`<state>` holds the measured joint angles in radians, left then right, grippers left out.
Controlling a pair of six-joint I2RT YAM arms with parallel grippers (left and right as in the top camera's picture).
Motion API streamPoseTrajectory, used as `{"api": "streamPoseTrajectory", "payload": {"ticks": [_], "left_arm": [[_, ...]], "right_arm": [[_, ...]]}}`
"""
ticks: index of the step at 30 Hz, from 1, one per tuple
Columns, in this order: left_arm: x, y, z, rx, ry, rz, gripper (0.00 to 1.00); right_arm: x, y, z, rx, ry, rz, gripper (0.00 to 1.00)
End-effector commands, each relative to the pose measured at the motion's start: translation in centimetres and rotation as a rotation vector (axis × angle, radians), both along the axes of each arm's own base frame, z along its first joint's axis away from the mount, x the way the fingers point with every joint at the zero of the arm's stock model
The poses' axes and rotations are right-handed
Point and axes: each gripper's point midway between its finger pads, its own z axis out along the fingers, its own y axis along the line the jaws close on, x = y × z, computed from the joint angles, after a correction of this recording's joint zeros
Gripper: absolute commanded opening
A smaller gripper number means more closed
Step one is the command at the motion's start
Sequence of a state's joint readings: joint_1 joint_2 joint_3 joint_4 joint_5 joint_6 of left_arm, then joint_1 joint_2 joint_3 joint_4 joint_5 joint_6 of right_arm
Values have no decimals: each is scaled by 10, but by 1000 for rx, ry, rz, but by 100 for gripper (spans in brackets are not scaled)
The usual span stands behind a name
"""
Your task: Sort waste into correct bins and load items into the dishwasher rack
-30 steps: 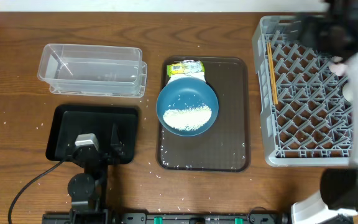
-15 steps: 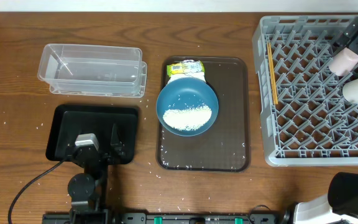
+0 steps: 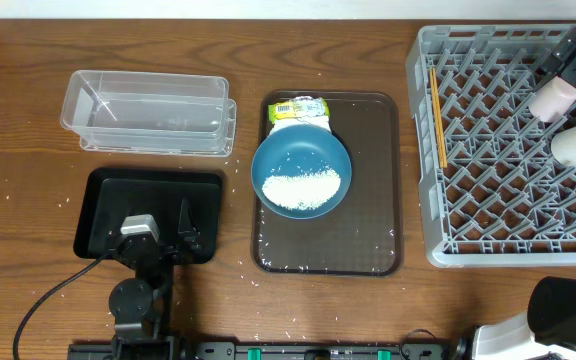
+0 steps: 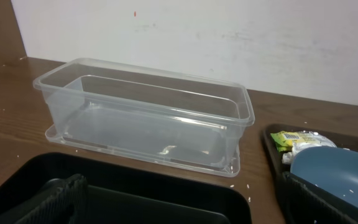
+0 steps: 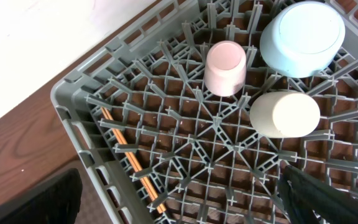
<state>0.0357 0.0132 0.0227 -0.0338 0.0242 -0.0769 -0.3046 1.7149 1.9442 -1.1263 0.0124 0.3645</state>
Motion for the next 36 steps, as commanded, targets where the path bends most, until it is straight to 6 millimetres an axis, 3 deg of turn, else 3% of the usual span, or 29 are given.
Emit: {"api": "streamPoseTrajectory", "payload": {"ticks": [1, 3, 7, 9, 12, 17, 21, 25, 30, 33, 36], "left_arm": [[0, 1, -15, 11, 44, 6, 98], [1, -8, -6, -30, 3, -42, 98], [-2, -52, 18, -197, -75, -291, 98], [-6, -65, 28, -237, -104, -372, 98], [-6, -66, 37, -246, -138, -381, 98], [-14, -67, 84, -203, -318, -412, 98], [-15, -69, 108, -198, -333, -423, 98], [-2, -74, 121, -203, -238, -448, 98], [35, -86, 122, -220, 58, -503, 98], [48, -109, 126, -260, 236, -648, 98], [45, -143, 142, -371, 332, -919, 98]], "right_arm": [[-1, -4, 2, 1, -5, -25, 99], [-1, -4, 2, 1, -5, -25, 99], [-1, -4, 2, 1, -5, -25, 99], [-1, -4, 2, 1, -5, -25, 99], [-1, -4, 2, 1, -5, -25, 99], [-1, -4, 2, 1, -5, -25, 99], [-1, -3, 2, 1, -5, -23, 99], [-1, -3, 2, 1, -5, -21, 99], [-1, -3, 2, 1, -5, -21, 99], [-1, -3, 2, 1, -5, -21, 99], [-1, -3, 2, 1, -5, -21, 99]]}}
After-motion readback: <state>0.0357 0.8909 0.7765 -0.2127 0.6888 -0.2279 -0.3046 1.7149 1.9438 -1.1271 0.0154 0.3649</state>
